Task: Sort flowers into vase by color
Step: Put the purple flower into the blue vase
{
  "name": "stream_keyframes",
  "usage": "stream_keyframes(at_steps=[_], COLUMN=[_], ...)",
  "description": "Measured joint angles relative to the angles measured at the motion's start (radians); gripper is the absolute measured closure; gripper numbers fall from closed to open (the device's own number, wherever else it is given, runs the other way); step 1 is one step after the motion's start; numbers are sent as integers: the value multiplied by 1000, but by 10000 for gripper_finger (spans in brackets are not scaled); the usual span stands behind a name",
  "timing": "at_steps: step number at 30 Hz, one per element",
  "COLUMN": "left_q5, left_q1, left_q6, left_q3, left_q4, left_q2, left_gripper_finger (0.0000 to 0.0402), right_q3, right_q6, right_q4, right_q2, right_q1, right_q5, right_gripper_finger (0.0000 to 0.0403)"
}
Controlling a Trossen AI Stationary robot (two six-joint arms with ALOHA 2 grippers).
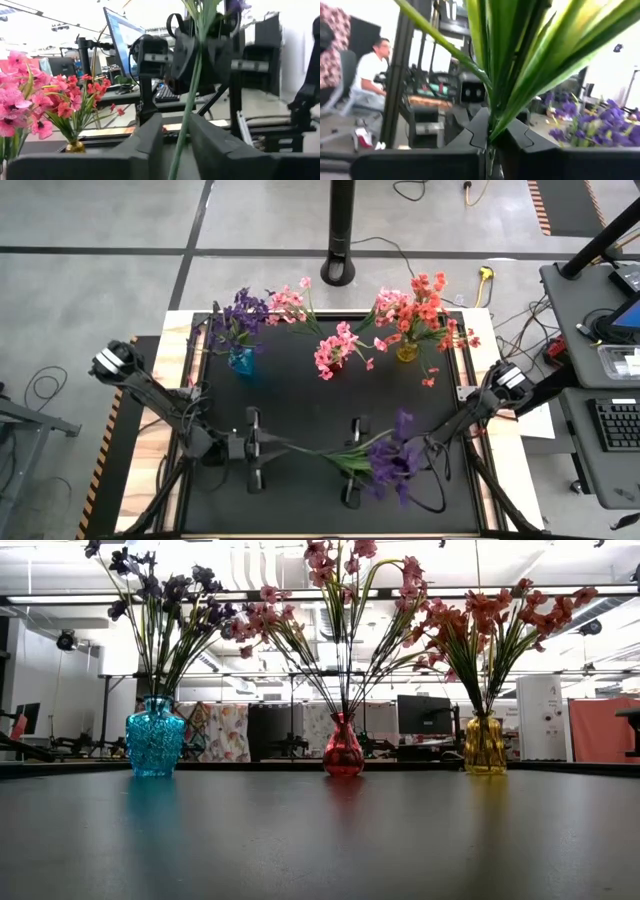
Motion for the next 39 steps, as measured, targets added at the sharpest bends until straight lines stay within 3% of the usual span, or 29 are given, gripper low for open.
stream_keyframes(at_steps=[6,12,16,30,39], left_q5=[1,60,95,187,236], left_q1=[-9,21,70,210,218], left_q6=[-41,-46,-41,-17,37], left_q3=[1,24,83,325,378], left_q4=[-55,-45,-71,-282,-306], left_q2=[-41,-35,14,179,198], left_gripper_finger=[226,167,162,176,203], right_q3=[8,61,78,78,78], right_q6=[75,358,424,431,431], right_q4=[-258,-693,-814,-829,-842], right_q2=[-76,-135,-128,-121,-120], right_q1=[5,-22,-48,-52,-53], right_q5=[115,121,122,121,121], right_gripper_finger=[385,385,385,385,385])
